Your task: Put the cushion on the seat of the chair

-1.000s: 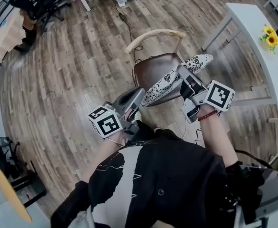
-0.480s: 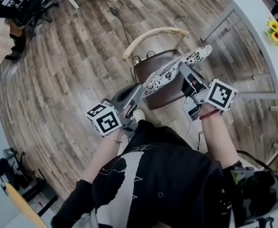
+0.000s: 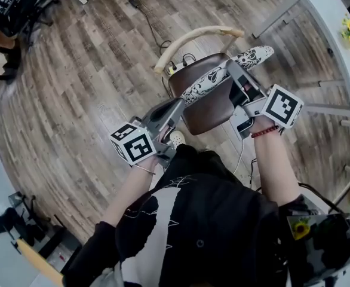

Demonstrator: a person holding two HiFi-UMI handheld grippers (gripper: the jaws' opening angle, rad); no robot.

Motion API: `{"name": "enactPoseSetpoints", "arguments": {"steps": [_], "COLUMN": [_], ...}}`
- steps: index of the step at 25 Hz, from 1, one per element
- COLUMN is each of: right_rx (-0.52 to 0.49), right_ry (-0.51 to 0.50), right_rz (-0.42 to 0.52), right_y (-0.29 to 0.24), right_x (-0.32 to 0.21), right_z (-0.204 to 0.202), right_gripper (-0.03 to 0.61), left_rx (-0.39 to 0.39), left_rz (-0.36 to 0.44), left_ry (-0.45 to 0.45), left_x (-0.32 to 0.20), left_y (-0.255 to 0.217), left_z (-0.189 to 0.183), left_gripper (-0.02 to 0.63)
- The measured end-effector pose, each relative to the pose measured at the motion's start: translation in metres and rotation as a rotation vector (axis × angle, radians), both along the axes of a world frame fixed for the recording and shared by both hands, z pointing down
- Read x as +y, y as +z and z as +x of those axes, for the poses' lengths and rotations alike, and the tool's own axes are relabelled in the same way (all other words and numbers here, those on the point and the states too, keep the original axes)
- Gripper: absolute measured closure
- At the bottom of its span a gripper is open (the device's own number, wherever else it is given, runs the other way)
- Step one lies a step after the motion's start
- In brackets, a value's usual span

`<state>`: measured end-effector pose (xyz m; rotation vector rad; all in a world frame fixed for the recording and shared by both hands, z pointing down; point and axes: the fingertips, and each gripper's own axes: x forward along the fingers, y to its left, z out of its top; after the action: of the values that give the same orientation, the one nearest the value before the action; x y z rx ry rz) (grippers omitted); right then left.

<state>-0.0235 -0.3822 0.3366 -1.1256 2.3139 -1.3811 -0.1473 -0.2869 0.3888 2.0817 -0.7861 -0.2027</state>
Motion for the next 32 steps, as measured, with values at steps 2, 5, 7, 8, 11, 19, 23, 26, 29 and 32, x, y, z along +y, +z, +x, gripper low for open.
{"name": "enactPoseSetpoints", "arguments": {"steps": [2, 5, 7, 8, 11, 19, 23, 26, 29, 32], "right_rx": [-0.006, -0.009, -0.017, -0.021, -0.027, -0.013, 0.023, 0.028, 0.032, 0.041], "right_ry": [0.012, 0.022, 0.029, 0.034, 0.049, 0.083, 0.101, 0.113, 0.131, 0.144], "right_rz": [0.001, 0.013, 0.024, 0.028, 0.021, -0.130, -0.197, -0.227, -0.235, -0.239], "right_y": [0.002, 0.001, 0.000, 0.000, 0.006, 0.071, 0.095, 0.105, 0.110, 0.114], "right_x": [-0.010, -0.023, -0.028, -0.030, -0.035, -0.017, -0.001, 0.012, 0.024, 0.030], "right_z": [-0.005, -0.014, -0.019, -0.022, -0.023, -0.017, -0.011, -0.007, -0.003, 0.001], "right_gripper": [0.563, 0.563, 0.563, 0.563, 0.563, 0.563, 0.563, 0.563, 0.563, 0.563], "left_rx": [0.001, 0.007, 0.000, -0.010, -0.029, -0.019, -0.017, -0.014, -0.012, -0.014], "left_rz": [-0.003, -0.010, -0.004, 0.002, 0.010, -0.013, -0.013, -0.014, -0.016, -0.017], "left_ry": [0.008, 0.003, 0.007, 0.012, 0.028, 0.047, 0.051, 0.063, 0.086, 0.112], "left_x": [-0.008, -0.019, -0.022, -0.023, -0.024, -0.019, -0.015, -0.008, -0.001, 0.000], "left_y": [0.004, 0.006, 0.007, 0.007, 0.010, 0.021, 0.024, 0.027, 0.031, 0.036], "left_z": [-0.006, -0.015, -0.022, -0.024, -0.028, -0.028, -0.028, -0.025, -0.019, -0.014], "left_gripper": [0.603, 0.602, 0.603, 0.603, 0.603, 0.603, 0.603, 0.603, 0.603, 0.603]}}
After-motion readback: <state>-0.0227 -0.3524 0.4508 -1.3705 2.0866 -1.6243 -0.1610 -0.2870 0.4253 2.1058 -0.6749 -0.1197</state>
